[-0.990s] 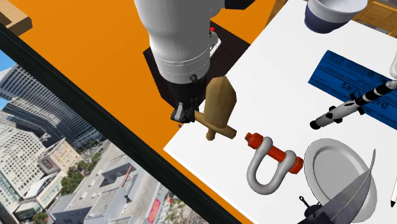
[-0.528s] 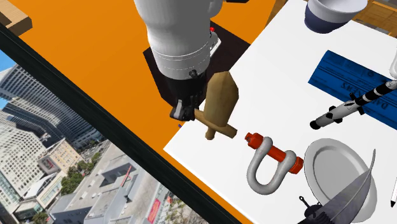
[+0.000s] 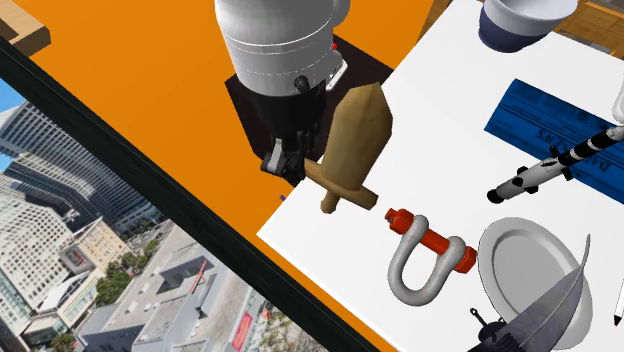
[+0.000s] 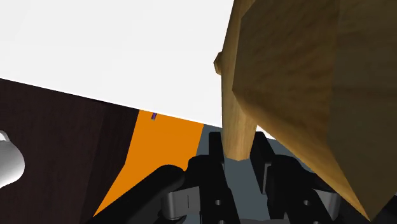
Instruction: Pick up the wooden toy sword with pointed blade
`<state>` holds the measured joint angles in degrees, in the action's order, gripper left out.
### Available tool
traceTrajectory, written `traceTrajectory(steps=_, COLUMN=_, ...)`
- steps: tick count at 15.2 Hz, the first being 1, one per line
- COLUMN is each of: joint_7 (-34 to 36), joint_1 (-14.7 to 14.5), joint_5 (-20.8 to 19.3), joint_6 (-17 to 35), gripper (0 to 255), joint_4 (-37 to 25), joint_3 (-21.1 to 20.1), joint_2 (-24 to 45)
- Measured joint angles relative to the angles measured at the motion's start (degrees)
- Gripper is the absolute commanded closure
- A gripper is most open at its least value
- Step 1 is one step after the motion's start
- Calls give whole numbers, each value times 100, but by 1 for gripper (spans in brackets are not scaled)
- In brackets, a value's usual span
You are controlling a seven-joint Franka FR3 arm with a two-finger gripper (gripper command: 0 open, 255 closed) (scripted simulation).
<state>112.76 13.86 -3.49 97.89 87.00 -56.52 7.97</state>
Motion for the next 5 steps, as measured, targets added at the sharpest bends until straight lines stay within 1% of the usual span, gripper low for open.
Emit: traceTrajectory(steps=5, joint_7=115, joint_1=-146, joint_5=-166, joint_6=-408, gripper=255, joint_4=-518, joint_3=-15, joint_2=183)
